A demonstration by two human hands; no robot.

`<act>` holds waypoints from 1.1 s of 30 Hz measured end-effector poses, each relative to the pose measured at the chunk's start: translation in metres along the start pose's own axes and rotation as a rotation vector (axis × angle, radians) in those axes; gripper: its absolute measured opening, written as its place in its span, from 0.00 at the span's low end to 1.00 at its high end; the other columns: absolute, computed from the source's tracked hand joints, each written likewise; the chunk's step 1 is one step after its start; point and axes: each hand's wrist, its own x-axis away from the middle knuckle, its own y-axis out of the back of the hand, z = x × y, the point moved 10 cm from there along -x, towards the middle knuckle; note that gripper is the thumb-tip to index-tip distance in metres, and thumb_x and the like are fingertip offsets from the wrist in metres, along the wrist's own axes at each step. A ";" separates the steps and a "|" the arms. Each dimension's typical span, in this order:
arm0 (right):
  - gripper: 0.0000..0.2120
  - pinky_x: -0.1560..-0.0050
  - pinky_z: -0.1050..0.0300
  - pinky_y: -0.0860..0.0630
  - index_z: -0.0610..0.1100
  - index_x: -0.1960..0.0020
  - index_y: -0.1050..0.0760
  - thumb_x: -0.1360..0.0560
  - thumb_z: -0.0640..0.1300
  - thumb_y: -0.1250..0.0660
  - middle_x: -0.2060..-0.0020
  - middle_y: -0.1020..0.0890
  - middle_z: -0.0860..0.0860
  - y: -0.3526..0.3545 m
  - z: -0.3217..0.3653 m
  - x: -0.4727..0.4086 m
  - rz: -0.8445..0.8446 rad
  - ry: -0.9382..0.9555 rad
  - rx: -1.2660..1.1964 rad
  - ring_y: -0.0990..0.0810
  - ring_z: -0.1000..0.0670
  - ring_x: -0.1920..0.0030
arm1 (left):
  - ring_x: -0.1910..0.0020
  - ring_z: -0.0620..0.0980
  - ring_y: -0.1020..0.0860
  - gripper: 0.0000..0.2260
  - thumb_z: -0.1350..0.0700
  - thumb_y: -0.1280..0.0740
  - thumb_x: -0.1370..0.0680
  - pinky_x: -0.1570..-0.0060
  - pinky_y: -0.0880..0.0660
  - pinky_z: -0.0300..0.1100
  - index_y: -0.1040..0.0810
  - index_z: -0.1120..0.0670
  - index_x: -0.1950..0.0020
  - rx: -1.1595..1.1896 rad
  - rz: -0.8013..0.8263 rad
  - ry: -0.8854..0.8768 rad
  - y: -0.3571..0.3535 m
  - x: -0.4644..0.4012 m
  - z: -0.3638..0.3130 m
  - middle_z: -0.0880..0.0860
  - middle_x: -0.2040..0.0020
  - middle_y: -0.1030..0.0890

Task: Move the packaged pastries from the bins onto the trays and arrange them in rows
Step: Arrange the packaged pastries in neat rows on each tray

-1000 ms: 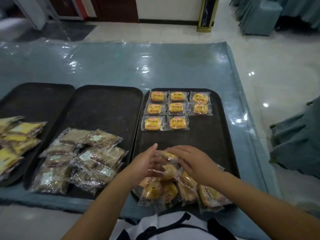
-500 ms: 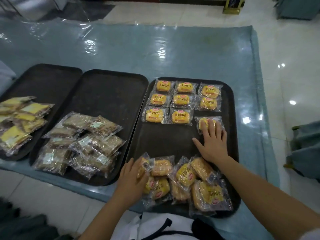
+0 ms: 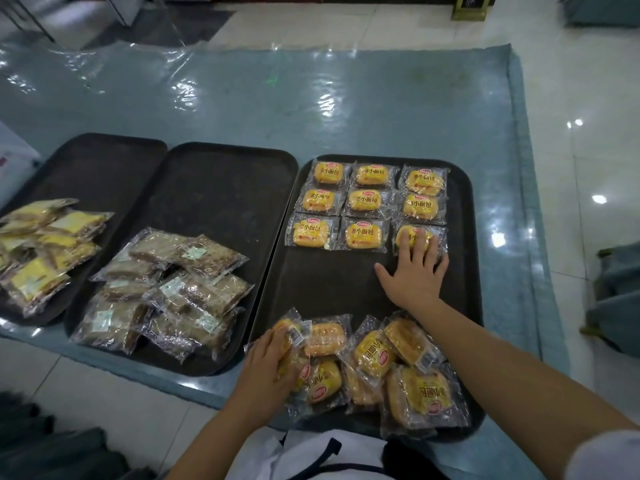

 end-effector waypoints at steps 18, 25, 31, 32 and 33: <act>0.33 0.24 0.36 0.60 0.60 0.21 0.53 0.22 0.67 0.49 0.20 0.54 0.54 0.008 -0.005 0.125 0.018 0.025 -0.201 0.60 0.49 0.21 | 0.36 0.45 0.29 0.26 0.49 0.30 0.21 0.40 0.28 0.44 0.33 0.43 0.25 0.323 0.116 -0.010 0.061 -0.013 -0.005 0.41 0.35 0.29; 0.36 0.25 0.39 0.64 0.62 0.22 0.50 0.27 0.73 0.61 0.21 0.54 0.55 -0.002 0.044 0.169 0.046 0.146 -0.033 0.61 0.48 0.21 | 0.41 0.43 0.23 0.26 0.52 0.28 0.24 0.38 0.24 0.49 0.32 0.42 0.28 0.126 0.186 -0.178 0.041 -0.006 -0.014 0.44 0.37 0.24; 0.30 0.26 0.37 0.68 0.62 0.21 0.55 0.21 0.68 0.59 0.20 0.51 0.52 -0.032 0.069 0.173 0.124 0.128 0.056 0.62 0.47 0.21 | 0.32 0.55 0.32 0.29 0.46 0.35 0.22 0.37 0.28 0.49 0.41 0.47 0.23 -0.271 0.080 -0.276 0.025 -0.011 -0.028 0.52 0.28 0.35; 0.30 0.26 0.37 0.69 0.62 0.21 0.55 0.21 0.68 0.61 0.20 0.51 0.52 -0.035 0.069 0.175 0.104 0.132 0.083 0.62 0.47 0.21 | 0.33 0.55 0.31 0.29 0.46 0.35 0.22 0.38 0.28 0.49 0.41 0.47 0.24 -0.301 0.069 -0.287 0.025 -0.011 -0.030 0.52 0.29 0.34; 0.30 0.26 0.36 0.68 0.62 0.21 0.55 0.21 0.69 0.61 0.20 0.50 0.52 -0.036 0.069 0.177 0.080 0.130 0.095 0.62 0.47 0.21 | 0.34 0.55 0.31 0.28 0.47 0.35 0.22 0.40 0.27 0.49 0.40 0.47 0.24 -0.311 0.057 -0.308 0.027 -0.011 -0.032 0.52 0.31 0.33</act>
